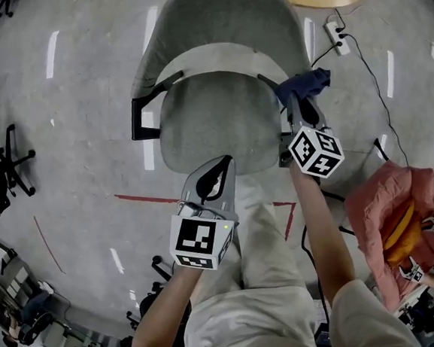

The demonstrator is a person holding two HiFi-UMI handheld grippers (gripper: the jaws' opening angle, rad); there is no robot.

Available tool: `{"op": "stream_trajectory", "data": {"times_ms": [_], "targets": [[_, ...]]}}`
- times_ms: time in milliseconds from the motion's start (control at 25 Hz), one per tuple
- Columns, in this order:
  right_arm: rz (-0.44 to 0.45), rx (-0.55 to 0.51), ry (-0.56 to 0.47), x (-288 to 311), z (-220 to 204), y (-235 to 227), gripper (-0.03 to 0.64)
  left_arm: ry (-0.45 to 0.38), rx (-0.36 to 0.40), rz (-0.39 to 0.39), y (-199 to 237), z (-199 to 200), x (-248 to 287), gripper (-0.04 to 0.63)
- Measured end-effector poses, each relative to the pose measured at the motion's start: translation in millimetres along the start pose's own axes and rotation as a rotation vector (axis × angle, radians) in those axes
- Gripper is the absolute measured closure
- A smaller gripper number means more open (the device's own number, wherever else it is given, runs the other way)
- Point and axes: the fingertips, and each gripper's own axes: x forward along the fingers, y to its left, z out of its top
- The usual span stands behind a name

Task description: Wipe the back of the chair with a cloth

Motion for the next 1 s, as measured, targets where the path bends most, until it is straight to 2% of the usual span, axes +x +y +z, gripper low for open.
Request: {"op": "stream_trajectory", "data": {"times_ms": [240,560,800,1000], "targets": [[-0.048,-0.007,0.018,14,9,-13,0.540,0.005,-0.003,-0.008,-1,7,9,0.595],[-0.014,-0.060,0.035,46,26,0,0.538,0.013,-0.023,0.004,8,11,18,0.595],[-0.030,-0.150,0.078,65,29,7,0.540,0.005,-0.046,0.025,20,19,24,0.595],[-0.030,-0.161,0.095,76,32,16,0.538,-0.002,-0.063,0.043,27,28,24,0.595]]}}
